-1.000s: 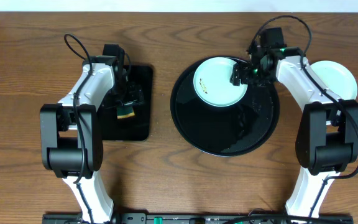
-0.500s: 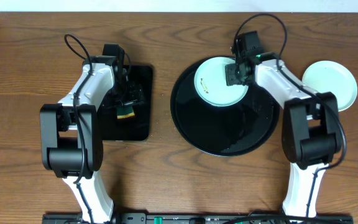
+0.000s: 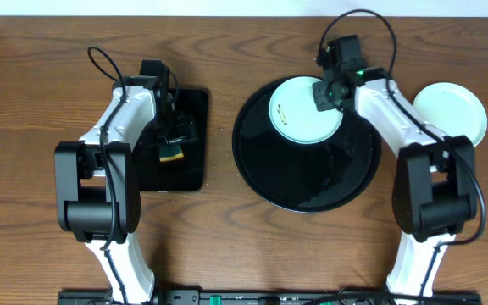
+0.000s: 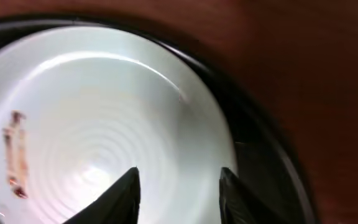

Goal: Clean dirty plates on tray and stack at the side

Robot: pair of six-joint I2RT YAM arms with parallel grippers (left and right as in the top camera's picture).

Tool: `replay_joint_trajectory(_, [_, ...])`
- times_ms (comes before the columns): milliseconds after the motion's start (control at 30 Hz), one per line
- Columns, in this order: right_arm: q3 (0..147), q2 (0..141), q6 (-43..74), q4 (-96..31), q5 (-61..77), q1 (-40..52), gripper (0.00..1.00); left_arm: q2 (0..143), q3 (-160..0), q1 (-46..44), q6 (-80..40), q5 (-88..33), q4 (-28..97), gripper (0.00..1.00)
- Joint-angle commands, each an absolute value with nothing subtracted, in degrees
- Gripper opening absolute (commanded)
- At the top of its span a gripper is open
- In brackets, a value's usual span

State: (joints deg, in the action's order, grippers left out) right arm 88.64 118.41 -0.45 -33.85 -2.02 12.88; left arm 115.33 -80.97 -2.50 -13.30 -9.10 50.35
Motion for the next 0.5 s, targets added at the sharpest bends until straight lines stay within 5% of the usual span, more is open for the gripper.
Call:
replay_joint_trajectory(0, [89.08, 119.96, -2.85, -34.70, -4.08, 10.52, 0.43, 115.61, -80.68, -2.26, -13.54, -9.61, 50.46, 0.89])
replay_joint_trajectory(200, [89.08, 123.96, -2.63, -34.52, 0.60, 8.91, 0.41, 115.61, -80.68, -2.26, -13.54, -9.61, 50.46, 0.89])
replay_joint_trajectory(467, [88.99, 125.91, -0.16, -34.59, 0.93, 9.34, 0.01, 115.61, -80.68, -2.26, -13.54, -9.41, 50.46, 0.89])
